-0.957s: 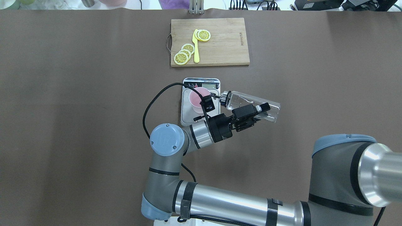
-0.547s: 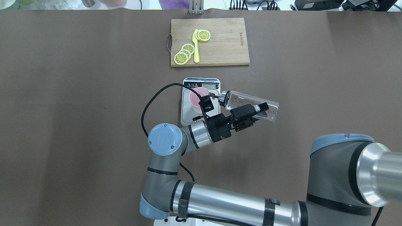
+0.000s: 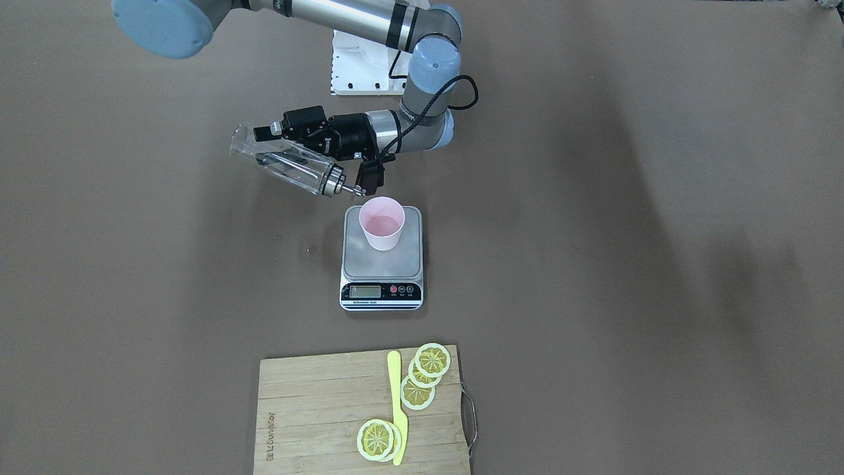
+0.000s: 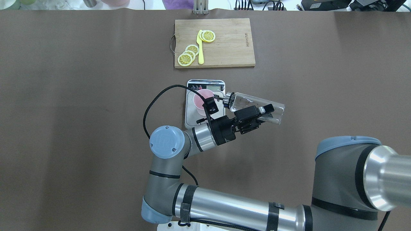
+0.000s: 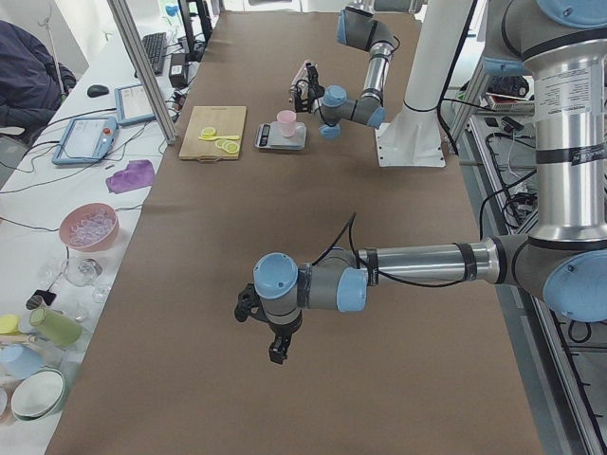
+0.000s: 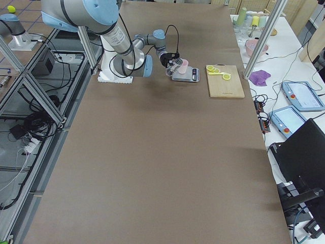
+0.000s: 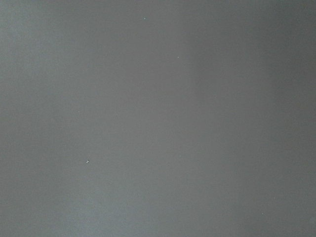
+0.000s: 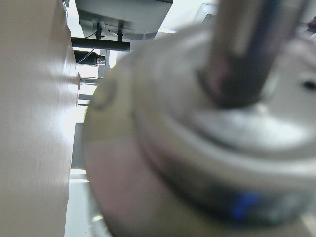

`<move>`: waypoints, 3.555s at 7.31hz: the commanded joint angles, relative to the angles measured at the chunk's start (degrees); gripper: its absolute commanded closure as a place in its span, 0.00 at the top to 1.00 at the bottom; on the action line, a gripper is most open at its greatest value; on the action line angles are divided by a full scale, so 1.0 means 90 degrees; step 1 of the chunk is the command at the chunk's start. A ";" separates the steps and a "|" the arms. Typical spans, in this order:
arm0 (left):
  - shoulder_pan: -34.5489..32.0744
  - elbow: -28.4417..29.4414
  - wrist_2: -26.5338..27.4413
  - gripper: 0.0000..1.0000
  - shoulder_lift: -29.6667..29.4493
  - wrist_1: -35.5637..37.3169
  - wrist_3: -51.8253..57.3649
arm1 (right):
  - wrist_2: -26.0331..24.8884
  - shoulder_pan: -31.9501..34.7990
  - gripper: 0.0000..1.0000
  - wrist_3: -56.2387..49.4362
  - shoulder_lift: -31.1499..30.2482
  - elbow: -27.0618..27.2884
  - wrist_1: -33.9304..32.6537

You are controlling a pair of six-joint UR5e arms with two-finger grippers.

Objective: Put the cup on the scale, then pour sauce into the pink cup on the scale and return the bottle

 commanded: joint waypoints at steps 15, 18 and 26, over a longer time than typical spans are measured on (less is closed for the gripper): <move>0.0000 -0.0051 0.0000 0.98 0.0056 -0.0009 0.0000 | -0.0167 0.0029 0.00 0.0214 0.0149 -0.0092 0.0042; 0.0000 -0.0042 0.0000 0.98 0.0046 -0.0009 0.0000 | -0.0215 0.0059 0.00 0.0409 0.0149 0.0054 0.0207; 0.0000 -0.0071 -0.0010 0.98 0.0046 -0.0165 -0.0010 | -0.0665 0.0253 0.00 0.0000 -0.0874 0.2804 0.0724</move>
